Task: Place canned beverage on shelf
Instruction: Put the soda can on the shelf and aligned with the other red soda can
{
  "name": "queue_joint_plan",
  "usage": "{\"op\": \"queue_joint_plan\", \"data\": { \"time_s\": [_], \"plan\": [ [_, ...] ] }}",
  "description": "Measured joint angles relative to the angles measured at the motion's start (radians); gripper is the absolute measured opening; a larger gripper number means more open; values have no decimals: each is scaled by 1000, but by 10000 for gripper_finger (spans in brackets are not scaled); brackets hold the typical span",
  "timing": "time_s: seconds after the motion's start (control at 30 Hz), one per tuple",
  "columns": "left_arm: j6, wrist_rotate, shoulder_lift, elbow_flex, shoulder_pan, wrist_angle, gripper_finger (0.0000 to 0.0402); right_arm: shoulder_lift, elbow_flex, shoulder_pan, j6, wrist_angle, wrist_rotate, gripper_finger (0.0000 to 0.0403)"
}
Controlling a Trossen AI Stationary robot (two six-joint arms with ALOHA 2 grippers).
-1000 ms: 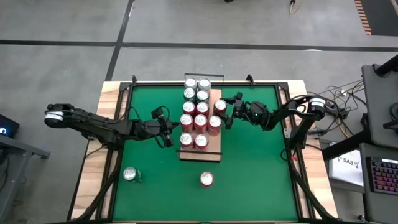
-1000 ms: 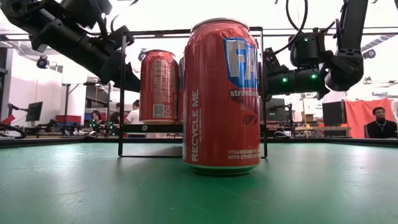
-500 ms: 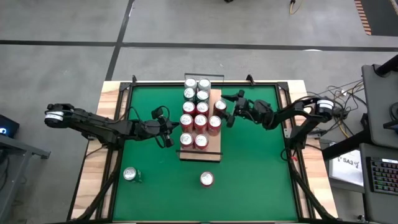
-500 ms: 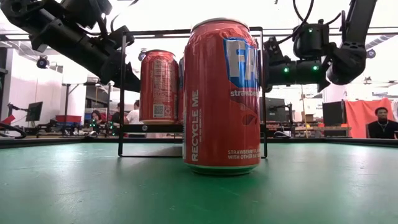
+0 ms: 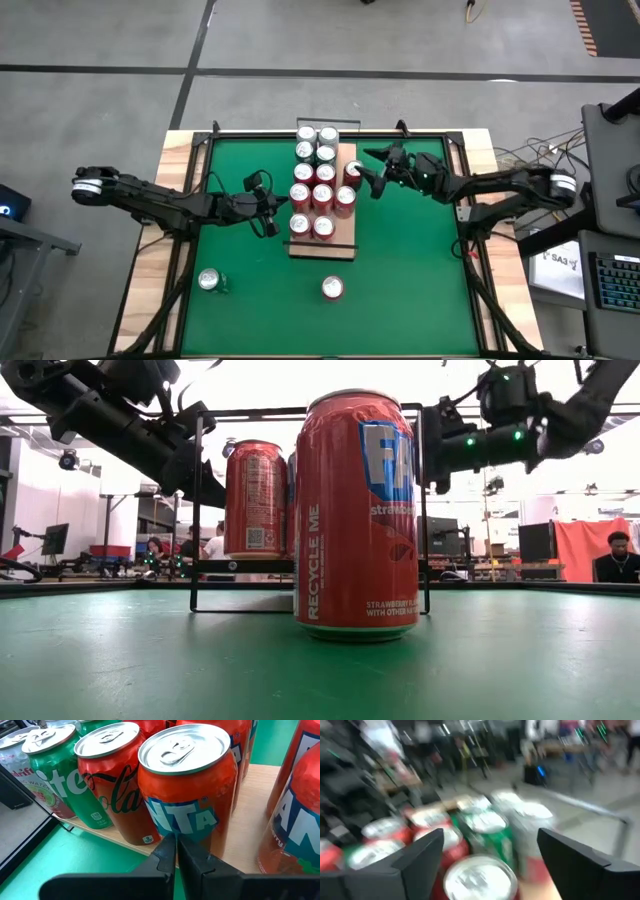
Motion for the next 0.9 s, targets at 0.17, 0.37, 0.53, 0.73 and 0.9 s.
{"op": "queue_joint_plan", "data": {
  "time_s": [0.17,0.37,0.53,0.73,0.9],
  "plan": [
    [0,0,0,0,0,1,0,-135,106,2,59,-522,157,238],
    [0,0,0,0,0,5,0,-181,147,4,145,-758,251,134],
    [0,0,-1,0,0,8,0,-136,131,7,190,-750,250,64],
    [0,0,-2,0,0,9,0,-36,129,29,202,-661,249,17],
    [0,0,-2,0,0,9,0,17,129,58,183,-586,239,9]
  ]
}}
